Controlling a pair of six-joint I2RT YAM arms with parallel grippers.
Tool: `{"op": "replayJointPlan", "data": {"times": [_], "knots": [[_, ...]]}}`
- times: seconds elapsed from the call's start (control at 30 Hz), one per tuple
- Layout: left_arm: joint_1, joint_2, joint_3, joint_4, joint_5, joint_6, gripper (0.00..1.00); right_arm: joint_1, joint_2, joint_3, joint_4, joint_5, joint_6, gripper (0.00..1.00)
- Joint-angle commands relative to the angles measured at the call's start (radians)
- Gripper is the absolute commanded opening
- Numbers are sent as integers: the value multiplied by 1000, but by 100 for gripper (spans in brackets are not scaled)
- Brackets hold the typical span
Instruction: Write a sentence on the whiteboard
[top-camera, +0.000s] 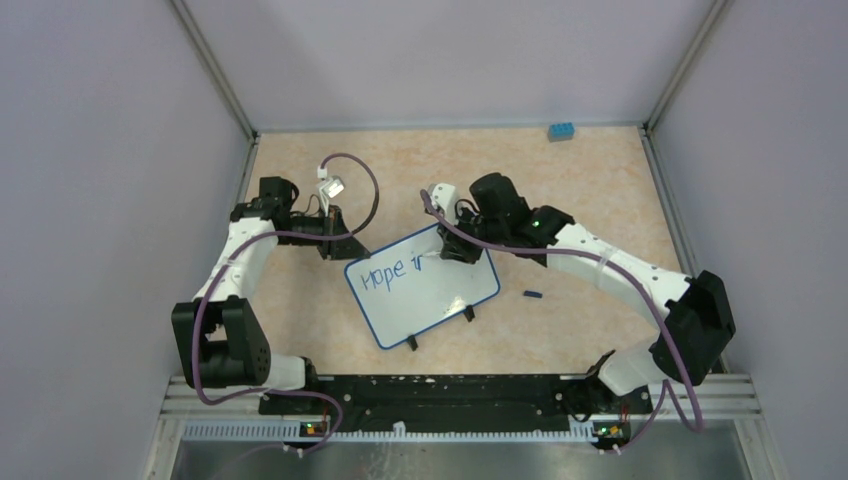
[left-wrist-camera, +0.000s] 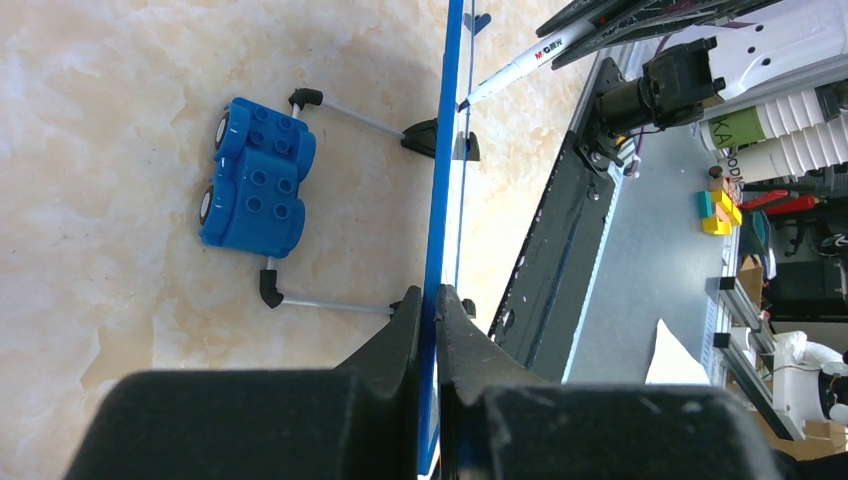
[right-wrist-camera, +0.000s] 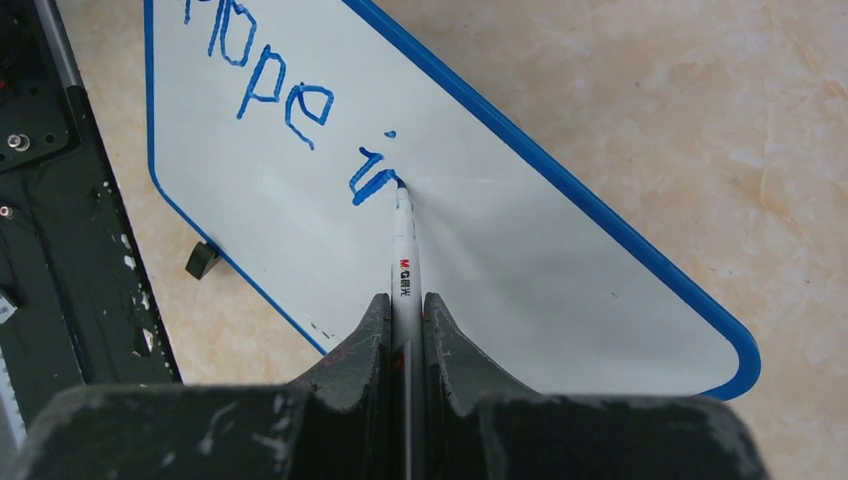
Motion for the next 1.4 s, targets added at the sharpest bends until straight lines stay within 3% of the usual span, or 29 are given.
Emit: {"op": "replayJointPlan", "data": {"times": [0.0, 1.0, 1.37], "knots": [[-17, -9, -23, -33, -29, -1, 0, -25, -23, 14, 7, 49, -19, 0], [-19, -13, -24, -29, -30, -4, 0, 17, -78, -21, -27, -71, -9, 0], [-22, -17, -26, -29, -31, -3, 0, -28, -122, -14, -20, -60, 11, 0]]}}
